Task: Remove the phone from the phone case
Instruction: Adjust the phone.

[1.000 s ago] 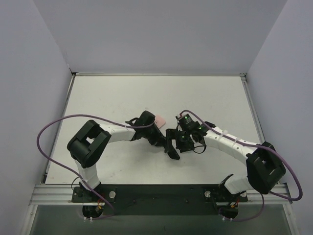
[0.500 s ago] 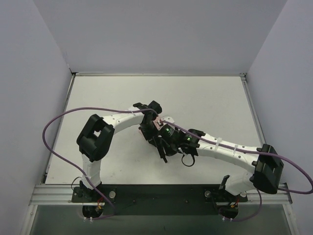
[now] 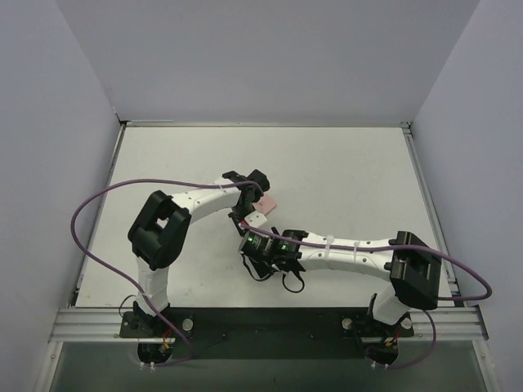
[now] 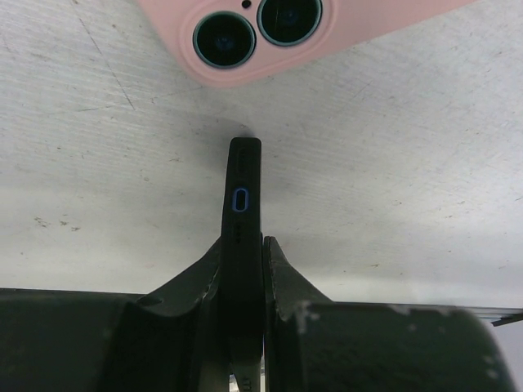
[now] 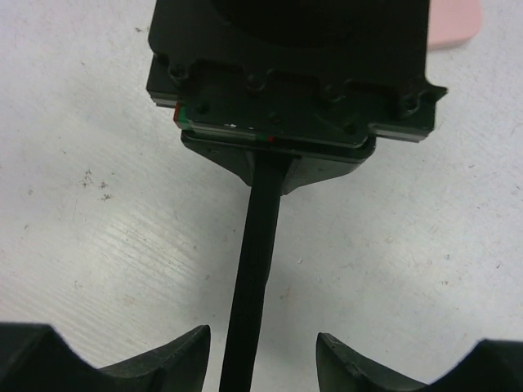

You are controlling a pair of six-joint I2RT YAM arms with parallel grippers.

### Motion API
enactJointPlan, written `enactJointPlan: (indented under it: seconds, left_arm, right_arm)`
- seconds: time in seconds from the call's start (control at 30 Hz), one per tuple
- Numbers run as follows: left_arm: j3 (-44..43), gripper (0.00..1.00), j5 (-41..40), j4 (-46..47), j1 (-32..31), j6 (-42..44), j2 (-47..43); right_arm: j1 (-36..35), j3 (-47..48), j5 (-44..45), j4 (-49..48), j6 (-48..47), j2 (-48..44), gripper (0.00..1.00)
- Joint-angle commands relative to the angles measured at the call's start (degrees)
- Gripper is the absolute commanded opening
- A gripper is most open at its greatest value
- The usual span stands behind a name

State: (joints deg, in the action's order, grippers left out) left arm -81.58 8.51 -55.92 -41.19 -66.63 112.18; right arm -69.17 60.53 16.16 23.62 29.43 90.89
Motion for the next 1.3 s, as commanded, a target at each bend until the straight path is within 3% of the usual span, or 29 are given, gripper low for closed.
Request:
enactJointPlan:
  seconds: [0.0,0.2,0.33,0.47,0.53,0.63,0.73,0.97,1.13,1.27]
  left_arm:
    - [-1.9,0.00,-1.5,-6.3,0.1,-2.9,-3.8]
    - [-2.8,0.00,-0.3,-5.0,0.1,-2.6,-4.3]
    - [-3.0,0.00,0.1,-5.0,0.1,-2.7,-4.7]
    - [-0.8,0.00,3.1,-1.8,0.3,-1.8,-6.5]
    - [0.5,0.00,4.7,2.4,0.4,-0.8,-7.9]
    - [1.9,0.11,7.2,7.7,0.4,1.1,-9.4]
    - [2.1,0.36,8.6,11.3,0.5,1.6,-11.2]
    - [3.3,0.74,16.4,26.2,0.9,3.7,-15.0]
    - [7.7,0.75,20.2,38.0,2.7,3.4,-19.4]
    - [18.4,0.77,12.4,51.8,3.5,1.7,-27.1]
  right_arm:
    - [-0.2,1.4,3.9,2.4,2.4,-1.5,0.49]
    - [-0.2,-0.1,3.7,-0.9,3.4,2.1,0.38]
    - [-0.4,1.1,4.4,-0.9,4.6,5.8,0.14]
    - [-0.3,0.6,5.2,-1.0,4.6,5.4,0.01]
    - [0.0,-0.2,7.0,-1.0,4.1,3.6,0.00]
    - [1.4,-2.7,8.8,-1.5,3.5,-0.6,0.00]
    - [4.0,-5.9,8.8,-2.4,2.2,-5.8,0.00]
    - [17.0,-9.5,-6.6,-4.5,-3.6,-16.9,0.00]
    - [28.4,-9.6,-18.4,-4.7,-3.6,-21.6,0.00]
    - [36.9,-10.7,-31.3,-8.7,0.2,-25.4,0.00]
